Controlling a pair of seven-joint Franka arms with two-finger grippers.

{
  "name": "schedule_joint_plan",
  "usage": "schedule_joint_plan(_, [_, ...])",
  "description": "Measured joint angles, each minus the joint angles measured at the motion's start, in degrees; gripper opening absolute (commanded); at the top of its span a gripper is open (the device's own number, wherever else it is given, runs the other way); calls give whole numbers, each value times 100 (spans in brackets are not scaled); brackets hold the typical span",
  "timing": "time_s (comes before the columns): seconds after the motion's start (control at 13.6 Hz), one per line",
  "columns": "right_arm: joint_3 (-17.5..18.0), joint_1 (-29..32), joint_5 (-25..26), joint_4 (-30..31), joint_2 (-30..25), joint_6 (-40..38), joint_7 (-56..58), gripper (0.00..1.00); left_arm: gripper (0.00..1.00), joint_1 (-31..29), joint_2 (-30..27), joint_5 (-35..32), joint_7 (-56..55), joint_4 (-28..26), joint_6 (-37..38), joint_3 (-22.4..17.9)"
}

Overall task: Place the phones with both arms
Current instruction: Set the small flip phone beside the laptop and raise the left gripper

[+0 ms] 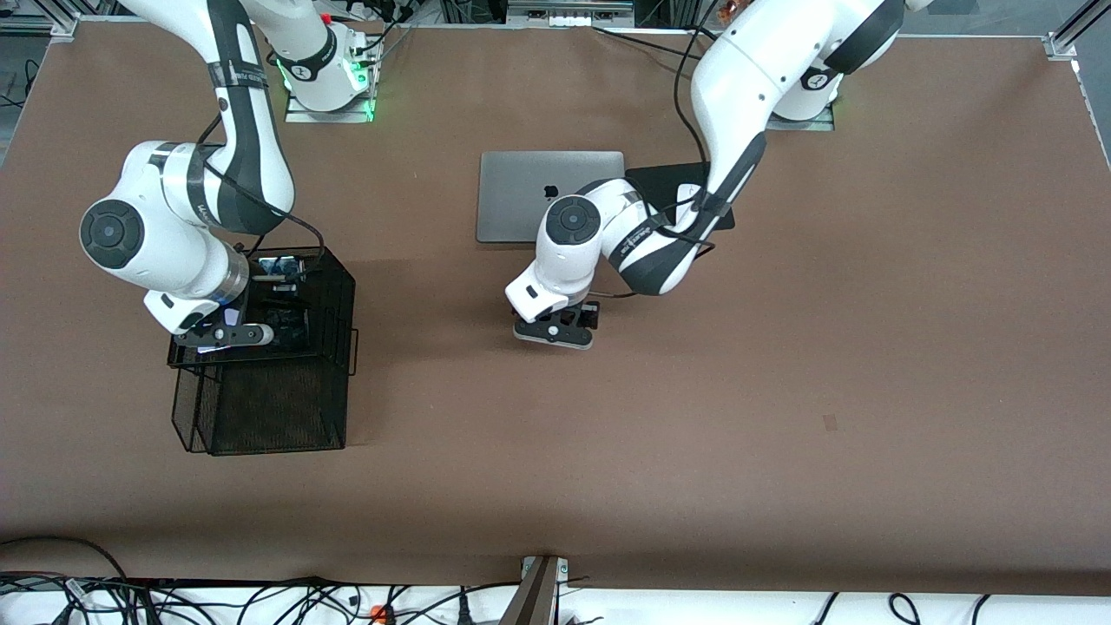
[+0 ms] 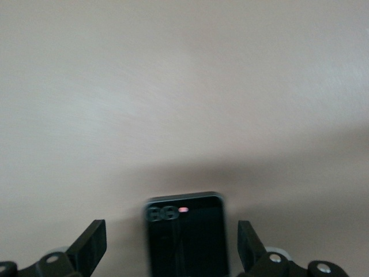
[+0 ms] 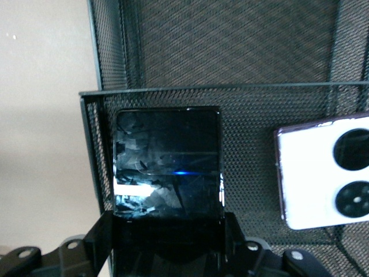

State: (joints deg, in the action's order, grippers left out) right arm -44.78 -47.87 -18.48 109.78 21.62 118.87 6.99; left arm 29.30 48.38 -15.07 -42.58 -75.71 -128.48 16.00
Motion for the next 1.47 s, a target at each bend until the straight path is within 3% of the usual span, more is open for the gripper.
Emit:
schedule_joint_plan(0.29, [-25,66,0,65,9,221,9,0,100,-587,-1146,0,2,102,1496,-20])
schedule_joint_plan(0.59, [-25,64,1,80,39,269,9,0,100,-1427,-1984,0,193,98,2511,-16])
schedule_joint_plan(0.74, [-24,63,3,106,60,341,9,13,100,-1636,-2245,0,551,92,2917,-9])
schedule_joint_plan(0.81, [-24,63,3,115,77,397,9,26,100,-1698,-2354,13,735,92,3082,-6])
schedule_joint_plan(0.96, [-24,64,3,115,114,448,6,39,100,-1895,-2560,306,1088,94,3323,-13])
schedule_joint_plan(1.03, [-24,64,3,115,124,455,4,67,100,-2071,-2657,546,1381,95,3405,-21])
schedule_joint_plan(1.18, [-25,64,3,116,128,460,1,96,100,-2395,-2870,951,2269,83,3462,-192])
schedule_joint_plan(1.25, [-24,64,2,116,127,467,0,100,100,-2480,-3012,1113,2760,33,3498,-442])
schedule_joint_plan(1.47, [-26,65,1,114,124,560,-12,100,100,-2628,-3590,1297,3646,-492,3528,-1182])
